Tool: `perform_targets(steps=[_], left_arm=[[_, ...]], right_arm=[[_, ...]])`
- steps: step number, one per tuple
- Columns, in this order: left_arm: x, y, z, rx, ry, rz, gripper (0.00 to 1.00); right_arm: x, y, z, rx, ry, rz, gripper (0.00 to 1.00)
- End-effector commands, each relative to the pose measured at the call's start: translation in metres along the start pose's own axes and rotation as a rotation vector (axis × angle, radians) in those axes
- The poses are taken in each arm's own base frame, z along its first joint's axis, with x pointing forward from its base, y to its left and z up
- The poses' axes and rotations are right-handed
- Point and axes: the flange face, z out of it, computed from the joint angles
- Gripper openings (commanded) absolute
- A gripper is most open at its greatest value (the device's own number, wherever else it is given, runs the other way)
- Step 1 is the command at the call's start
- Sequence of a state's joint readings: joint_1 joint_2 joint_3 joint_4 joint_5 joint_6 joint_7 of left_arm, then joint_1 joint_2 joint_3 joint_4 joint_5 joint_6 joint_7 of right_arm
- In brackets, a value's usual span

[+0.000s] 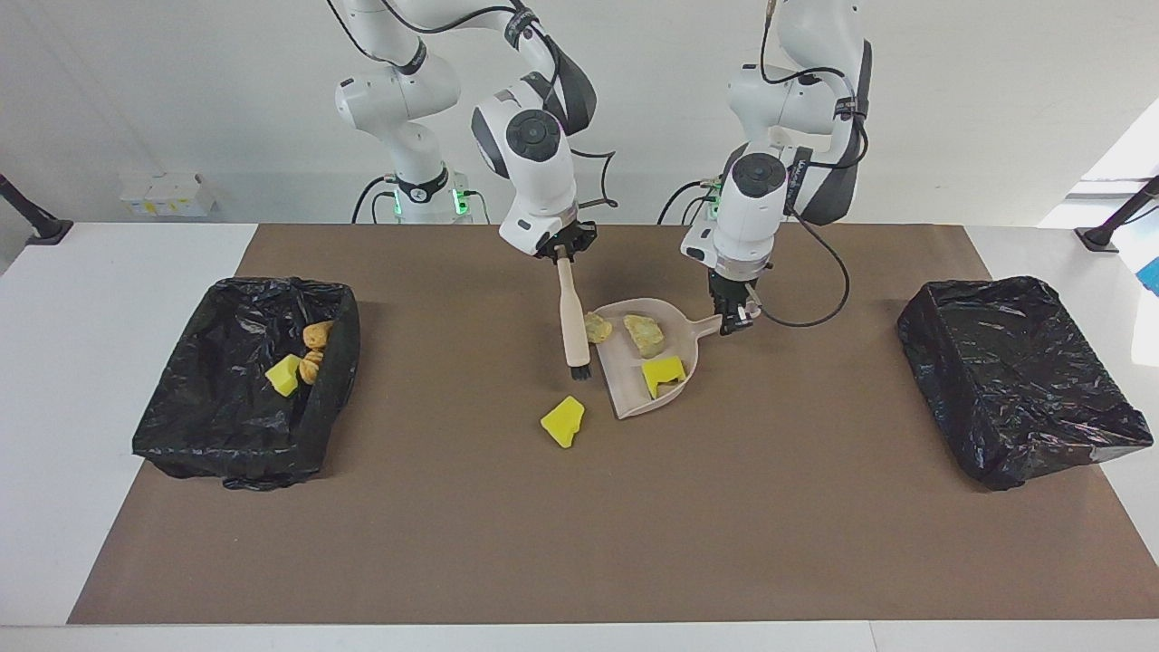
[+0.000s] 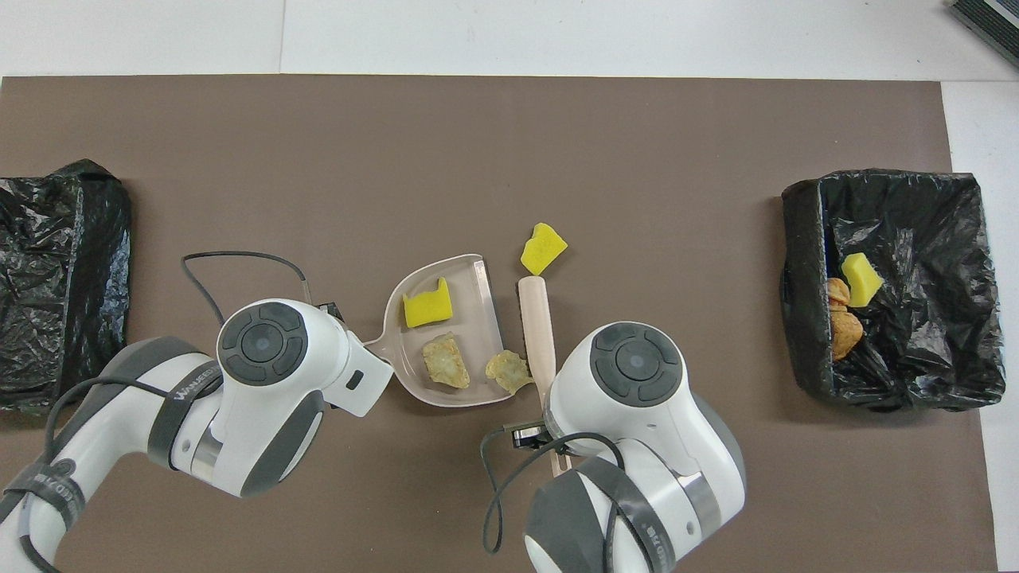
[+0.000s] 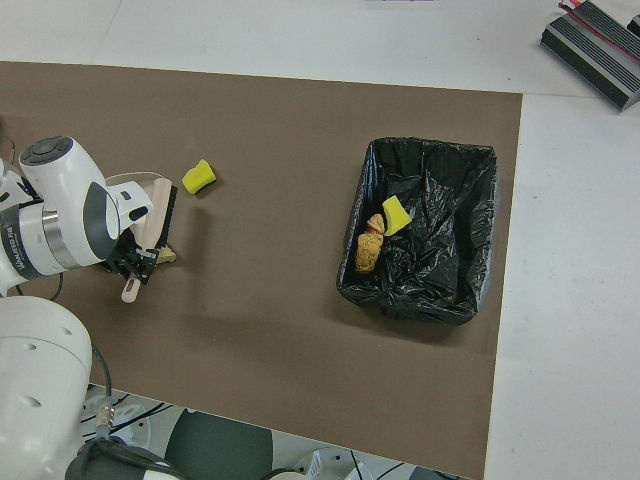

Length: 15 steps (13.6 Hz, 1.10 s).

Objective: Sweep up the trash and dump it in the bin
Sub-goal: 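Sweep the remaining crumbs into the dustpan with the right gripper's brush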

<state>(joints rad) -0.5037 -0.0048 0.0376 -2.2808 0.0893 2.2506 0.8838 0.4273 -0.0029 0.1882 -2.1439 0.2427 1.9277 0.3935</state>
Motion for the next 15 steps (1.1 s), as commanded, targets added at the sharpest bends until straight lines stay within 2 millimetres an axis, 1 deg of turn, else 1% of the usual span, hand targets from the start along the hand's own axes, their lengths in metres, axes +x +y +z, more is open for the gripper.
perform_targets(steps=[1, 2, 3, 4, 5, 6, 8, 9, 10, 12, 13, 14, 15], left_arm=[[0.000, 0.002, -0.003, -0.009, -0.014, -0.119, 0.00], [0.001, 0.003, -0.004, -0.011, -0.016, -0.147, 0.00], [0.001, 0.004, -0.003, -0.013, -0.018, -0.150, 0.00], [0.001, 0.005, -0.004, -0.016, -0.021, -0.153, 0.00], [0.001, 0.007, -0.003, -0.024, -0.032, -0.148, 0.00], [0.007, 0.014, -0.005, -0.028, -0.037, -0.129, 0.00], [0.016, 0.023, -0.006, -0.038, -0.049, -0.106, 0.00], [0.019, 0.030, -0.008, -0.042, -0.054, -0.093, 0.00], [0.023, 0.037, -0.008, -0.047, -0.061, -0.077, 0.00], [0.024, 0.040, -0.010, -0.046, -0.060, -0.067, 0.00], [0.024, 0.039, -0.011, -0.042, -0.055, -0.062, 0.00], [0.024, 0.038, -0.010, -0.041, -0.054, -0.057, 0.00], [0.022, 0.035, -0.009, -0.038, -0.050, -0.060, 0.00]], right_arm=[[-0.029, 0.037, 0.020, -0.040, -0.011, 0.006, 0.00], [-0.028, 0.052, 0.027, -0.042, -0.023, -0.002, 0.00], [-0.027, 0.058, 0.036, -0.042, -0.023, -0.009, 0.00], [-0.028, 0.062, 0.048, -0.041, -0.010, -0.004, 0.00], [-0.030, 0.059, 0.060, -0.045, -0.004, -0.003, 0.00], [-0.029, 0.053, 0.070, -0.046, -0.014, -0.010, 0.00], [-0.033, 0.028, 0.083, -0.037, -0.014, -0.048, 0.00], [-0.037, 0.003, 0.088, 0.001, 0.013, -0.057, 0.00], [-0.038, -0.020, 0.088, 0.051, 0.028, -0.033, 0.00], [-0.023, -0.044, 0.071, 0.090, 0.037, -0.025, 0.00], [-0.017, -0.051, 0.061, 0.102, 0.046, -0.018, 0.00], [-0.016, -0.051, 0.058, 0.104, 0.046, -0.025, 0.00], [-0.017, -0.046, 0.057, 0.094, 0.035, -0.033, 0.00]])
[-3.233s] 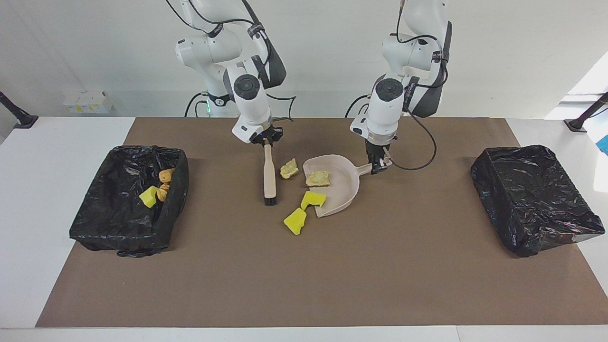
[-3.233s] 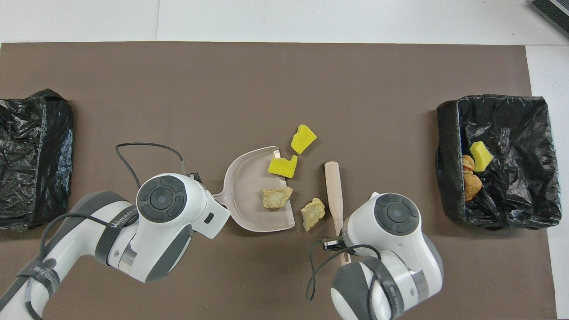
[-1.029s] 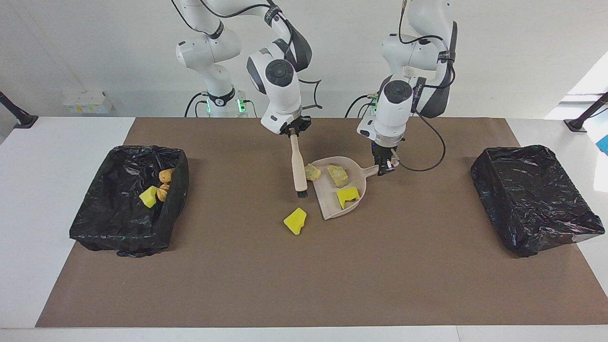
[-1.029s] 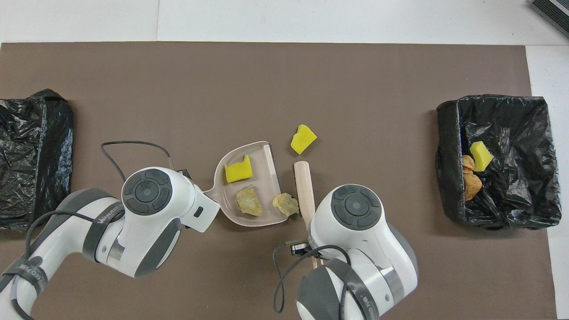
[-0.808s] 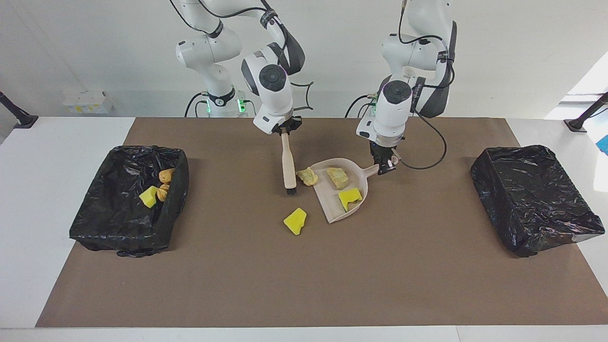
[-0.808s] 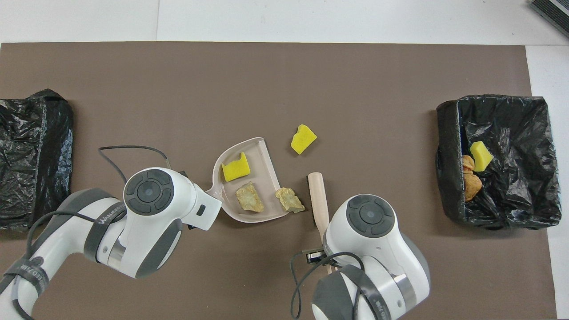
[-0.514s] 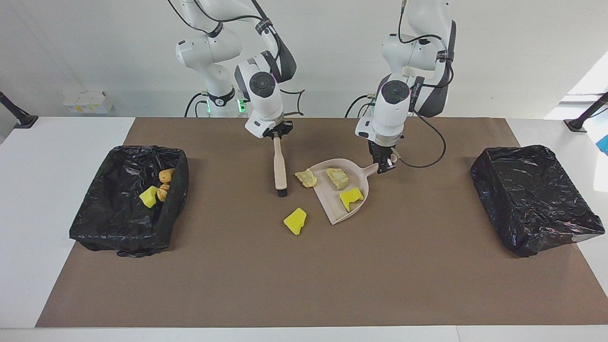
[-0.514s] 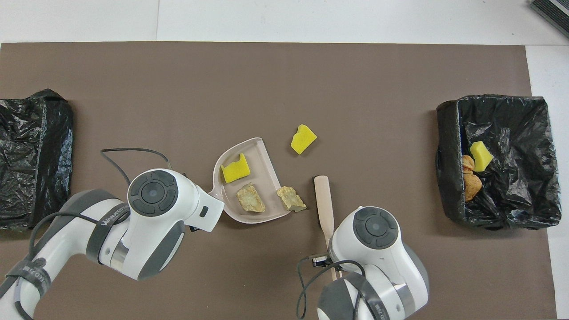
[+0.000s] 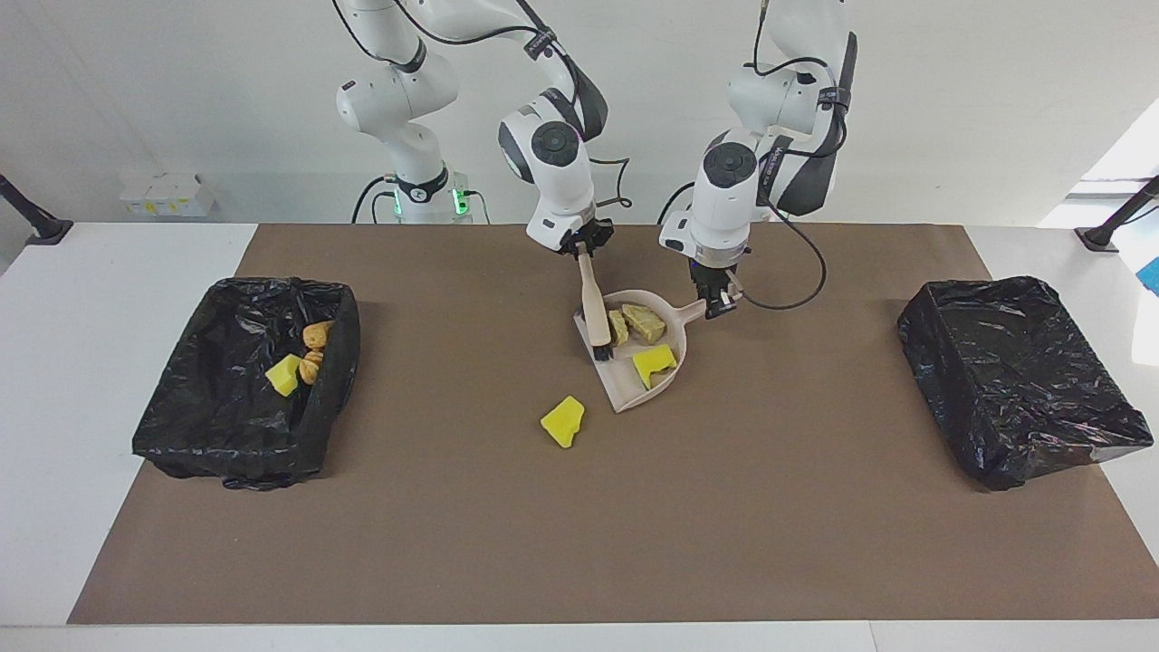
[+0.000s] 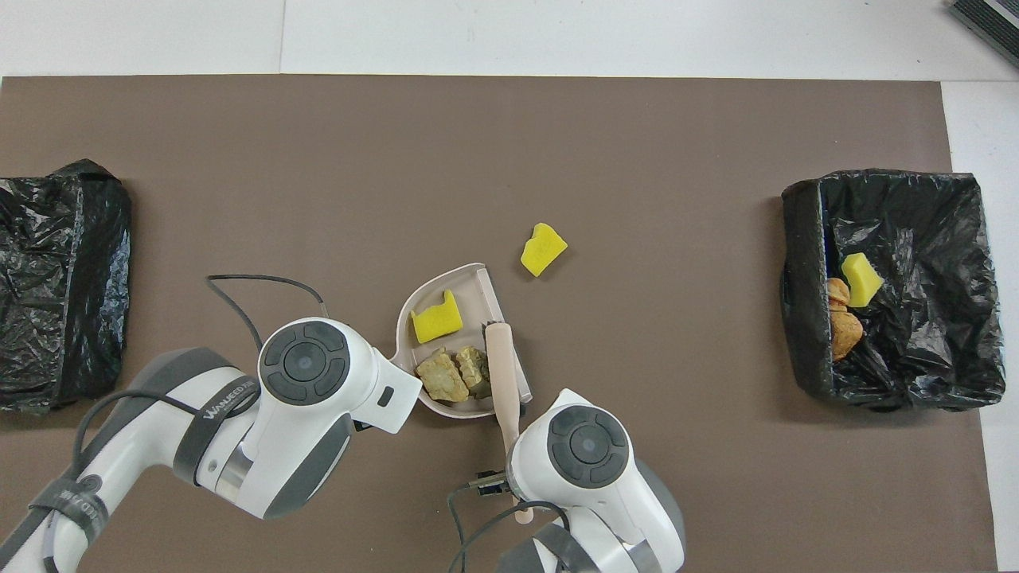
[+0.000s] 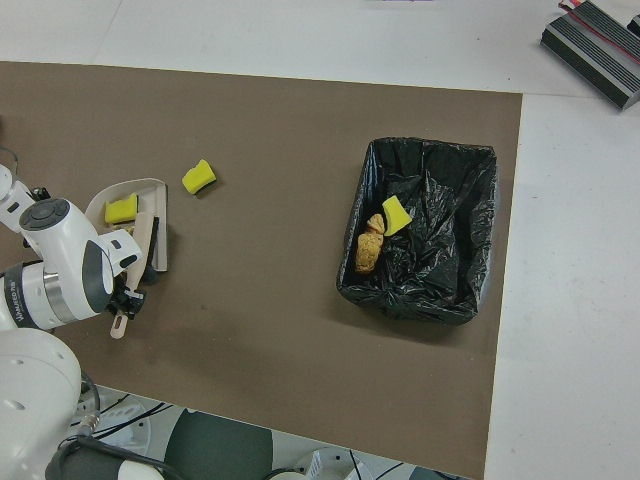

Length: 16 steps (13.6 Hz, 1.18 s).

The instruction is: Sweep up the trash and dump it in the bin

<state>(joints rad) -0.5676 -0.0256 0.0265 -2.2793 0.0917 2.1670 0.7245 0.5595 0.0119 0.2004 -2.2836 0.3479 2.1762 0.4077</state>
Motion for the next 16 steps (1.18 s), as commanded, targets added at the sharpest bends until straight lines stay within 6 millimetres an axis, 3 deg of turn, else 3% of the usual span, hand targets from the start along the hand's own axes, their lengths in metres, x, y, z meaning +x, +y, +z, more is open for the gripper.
perform_targets(steps=[1, 3, 5, 9, 10, 11, 13, 16], left_arm=[[-0.004, 0.002, -0.001, -0.003, -0.007, 0.017, 0.00], [-0.007, -0.006, -0.002, 0.001, 0.001, -0.011, 0.00], [-0.016, -0.027, -0.002, 0.007, 0.012, -0.061, 0.00], [-0.024, -0.063, -0.012, 0.018, 0.027, -0.146, 0.00], [-0.021, -0.069, -0.016, 0.020, 0.029, -0.149, 0.00], [-0.024, -0.077, -0.017, 0.018, 0.026, -0.162, 0.00], [-0.017, -0.093, -0.023, 0.000, 0.004, -0.171, 0.00], [-0.010, -0.095, -0.019, -0.014, -0.012, -0.164, 0.00]], right_arm=[[0.014, 0.003, -0.010, 0.011, -0.020, -0.002, 0.00], [0.019, 0.017, -0.026, 0.012, -0.006, 0.016, 0.00], [0.032, 0.032, -0.044, -0.044, 0.030, -0.017, 0.00], [0.104, 0.081, -0.079, -0.148, 0.105, -0.089, 0.00], [0.128, 0.104, -0.093, -0.168, 0.118, -0.094, 0.00], [0.149, 0.116, -0.102, -0.185, 0.113, -0.097, 0.00], [0.193, 0.126, -0.099, -0.244, 0.081, -0.110, 0.00], [0.225, 0.133, -0.074, -0.304, 0.048, -0.127, 0.00]])
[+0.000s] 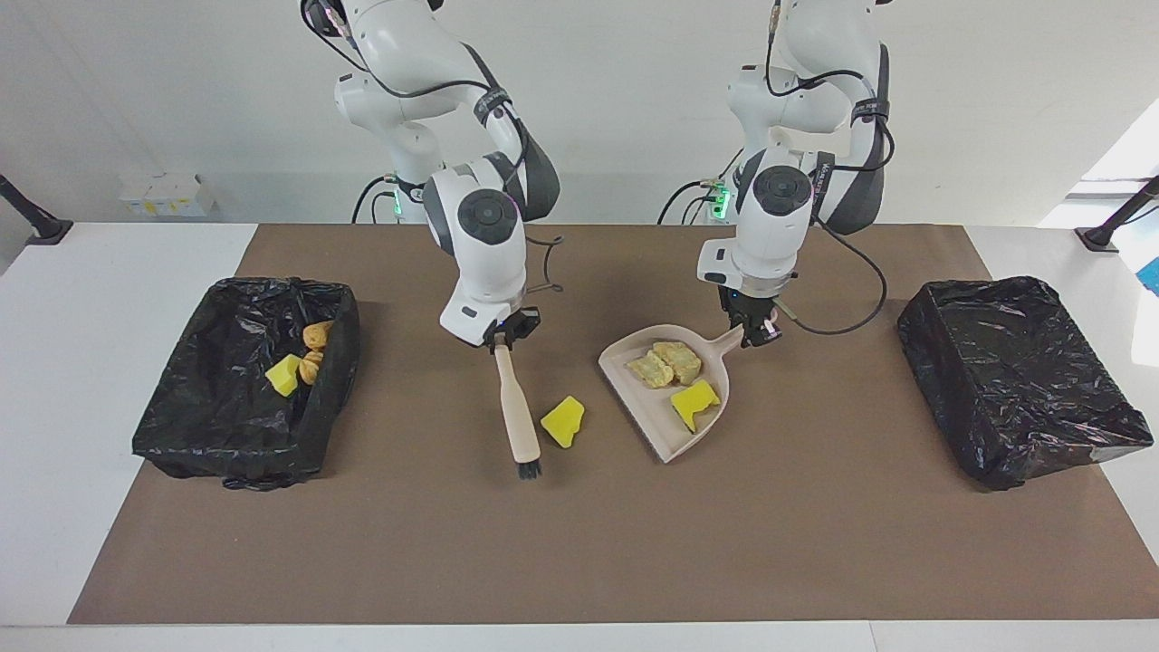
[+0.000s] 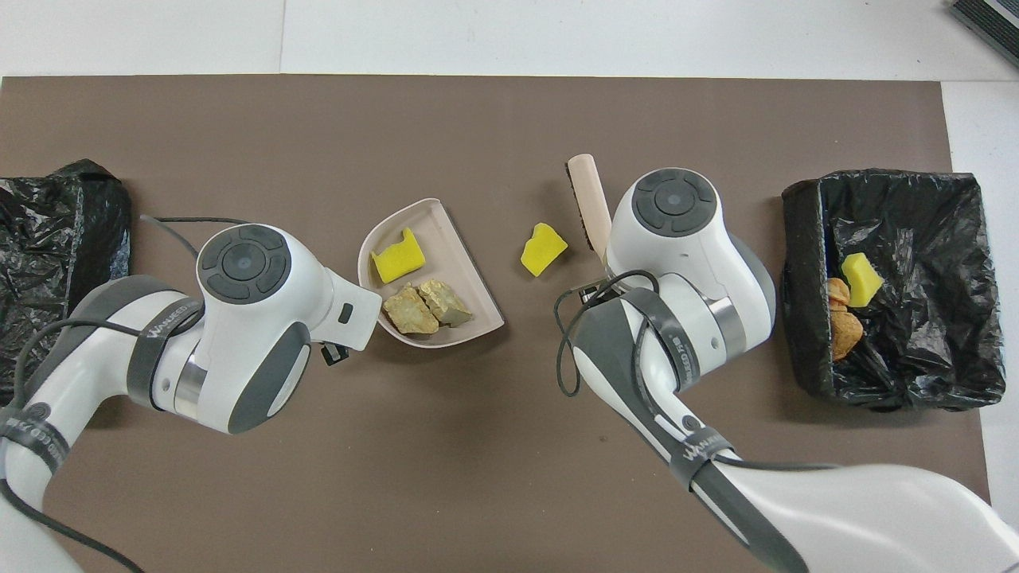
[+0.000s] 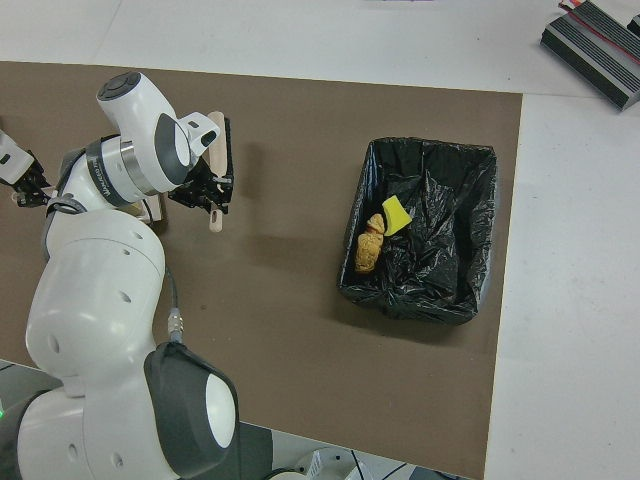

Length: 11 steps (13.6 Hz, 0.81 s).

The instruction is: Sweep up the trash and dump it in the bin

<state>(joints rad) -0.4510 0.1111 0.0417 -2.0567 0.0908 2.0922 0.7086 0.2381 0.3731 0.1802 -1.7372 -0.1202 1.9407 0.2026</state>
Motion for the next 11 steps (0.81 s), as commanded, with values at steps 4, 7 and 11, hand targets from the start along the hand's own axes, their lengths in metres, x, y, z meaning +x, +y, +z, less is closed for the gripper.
perform_targets(steps=[4, 7, 11], left_arm=[[0.009, 0.008, 0.002, -0.021, -0.026, 0.006, 0.00], [0.021, 0.020, 0.006, -0.012, -0.019, 0.042, 0.00], [0.024, 0.021, 0.009, -0.003, 0.020, 0.042, 0.00]], right_arm=[[0.016, -0.016, 0.021, -0.058, -0.091, -0.085, 0.00], [-0.007, -0.069, 0.014, -0.039, -0.148, -0.177, 0.00], [-0.050, -0.128, 0.001, -0.007, -0.265, -0.240, 0.00]])
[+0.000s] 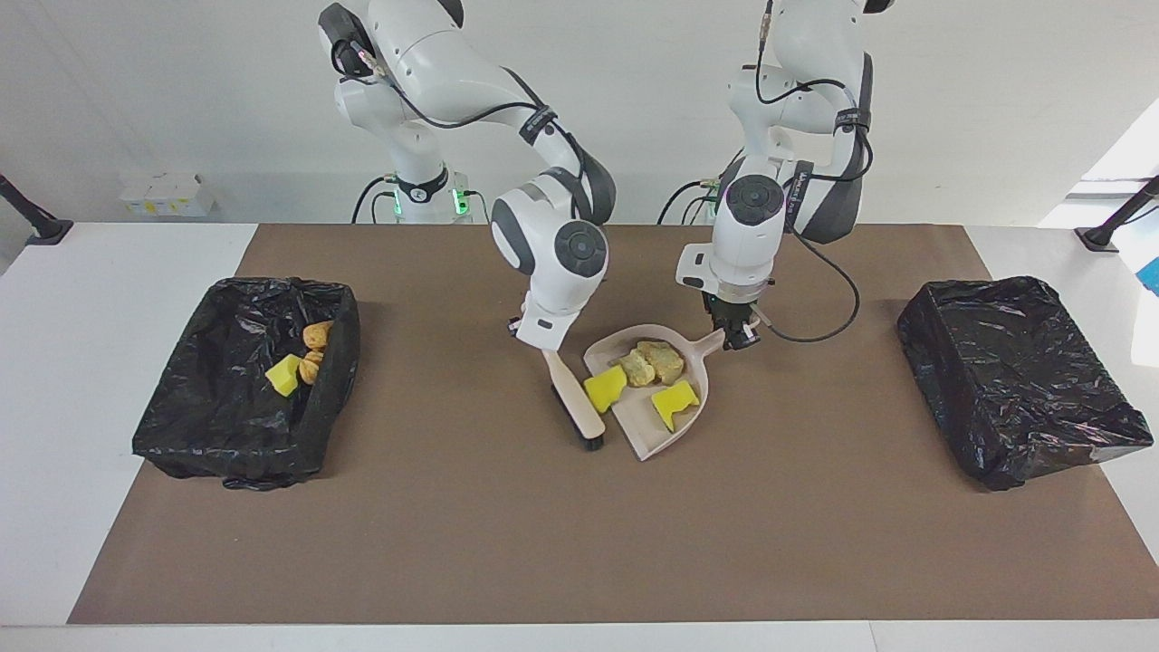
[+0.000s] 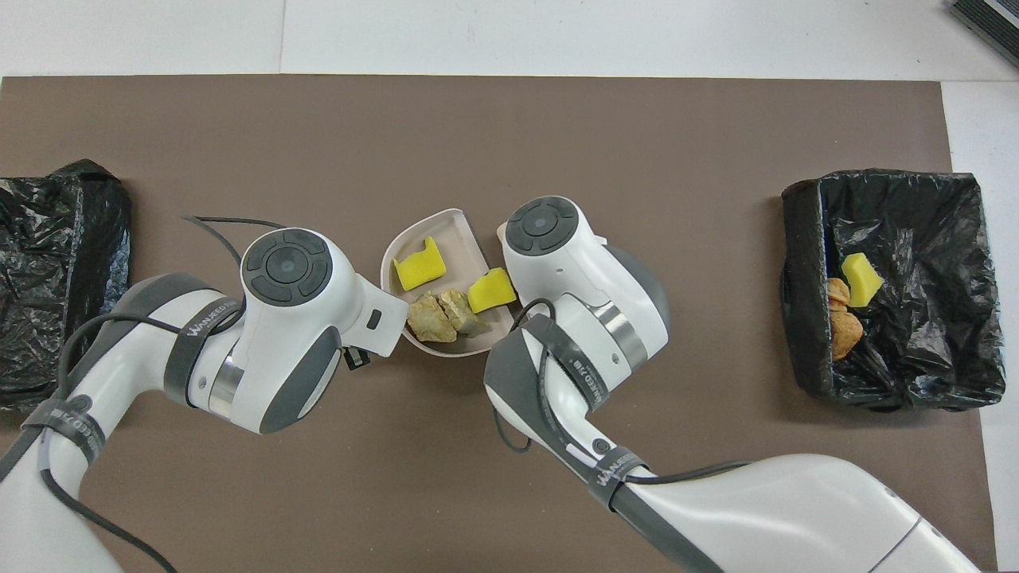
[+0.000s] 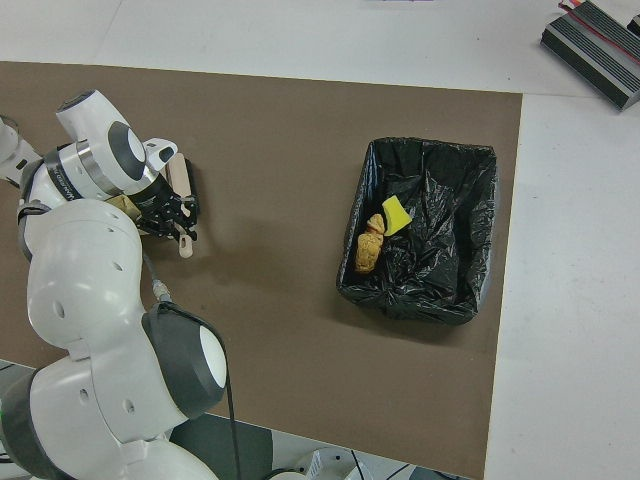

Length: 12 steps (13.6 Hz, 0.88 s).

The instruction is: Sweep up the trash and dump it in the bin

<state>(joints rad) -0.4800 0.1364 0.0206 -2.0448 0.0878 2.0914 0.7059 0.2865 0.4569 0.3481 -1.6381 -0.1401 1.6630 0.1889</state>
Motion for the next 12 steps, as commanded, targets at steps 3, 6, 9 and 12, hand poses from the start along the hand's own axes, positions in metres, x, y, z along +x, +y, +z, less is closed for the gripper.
perform_targets(steps=[3, 6, 9, 12], left_arm=[[-0.001, 0.005, 0.010, 0.033, 0.063, 0.066, 0.00], [-0.011, -0.006, 0.012, 0.003, 0.092, 0.112, 0.00], [-0.030, -0.026, 0.017, -0.027, 0.135, 0.163, 0.00], [-0.039, -0.035, 0.018, -0.032, 0.150, 0.172, 0.00]], right_arm=[[-0.028, -0.046, -0.011, 0.029, -0.059, 0.016, 0.00], [-0.038, -0.037, -0.026, 0.026, -0.053, 0.036, 0.00], [-0.066, -0.039, -0.051, 0.023, -0.064, 0.067, 0.00], [-0.065, -0.029, -0.047, 0.045, -0.072, 0.063, 0.00]])
